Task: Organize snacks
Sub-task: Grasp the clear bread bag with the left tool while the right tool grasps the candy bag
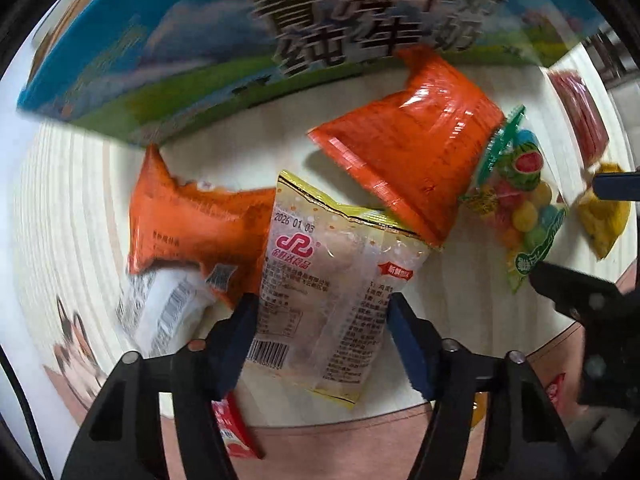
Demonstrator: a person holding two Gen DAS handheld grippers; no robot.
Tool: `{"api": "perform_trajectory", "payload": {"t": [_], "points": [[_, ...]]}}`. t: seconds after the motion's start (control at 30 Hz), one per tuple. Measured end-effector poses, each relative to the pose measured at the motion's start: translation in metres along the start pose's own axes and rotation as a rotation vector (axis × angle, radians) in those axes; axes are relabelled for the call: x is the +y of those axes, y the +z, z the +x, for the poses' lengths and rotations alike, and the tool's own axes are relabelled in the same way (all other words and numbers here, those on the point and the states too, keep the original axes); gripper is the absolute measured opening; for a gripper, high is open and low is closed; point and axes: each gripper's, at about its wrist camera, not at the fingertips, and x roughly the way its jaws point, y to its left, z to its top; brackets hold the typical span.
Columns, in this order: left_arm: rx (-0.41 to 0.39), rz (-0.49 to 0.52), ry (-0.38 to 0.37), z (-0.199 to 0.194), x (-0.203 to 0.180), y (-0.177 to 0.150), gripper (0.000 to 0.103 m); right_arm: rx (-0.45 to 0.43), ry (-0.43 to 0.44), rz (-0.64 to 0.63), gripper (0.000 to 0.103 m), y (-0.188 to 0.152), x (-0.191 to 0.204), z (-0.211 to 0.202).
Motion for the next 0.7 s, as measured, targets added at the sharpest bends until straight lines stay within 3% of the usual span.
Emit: {"api": "perform_trajectory", "payload": {"t": [0.1, 0.17, 0.27, 0.33, 0.5, 0.57, 0.7], "points": [[0.046, -0.132, -0.043, 0.004, 0.016, -0.007, 0.061, -0.015, 0.010, 0.029, 0.095, 0.006, -0.003, 0.002], [0.079, -0.229, -0.082, 0.005, 0.028, -0.016, 0.061, -0.015, 0.046, 0.083, 0.076, 0.005, -0.010, 0.005], [0.121, -0.313, -0.125, 0.010, 0.038, -0.029, 0.061, 0.012, 0.127, 0.203, 0.058, -0.004, -0.022, 0.006], [0.122, -0.331, -0.131, 0.011, 0.041, -0.038, 0.061, 0.048, 0.136, 0.266, 0.057, -0.014, -0.032, 0.008], [0.114, -0.291, -0.140, 0.015, 0.039, -0.053, 0.062, 0.130, 0.265, 0.362, 0.061, -0.033, -0.050, 0.017], [0.113, -0.263, -0.150, 0.016, 0.037, -0.057, 0.063, 0.108, 0.242, 0.355, 0.075, -0.037, -0.054, 0.013], [0.128, -0.191, -0.134, 0.022, 0.029, -0.052, 0.063, 0.100, 0.198, 0.289, 0.075, -0.018, -0.042, 0.005]]}}
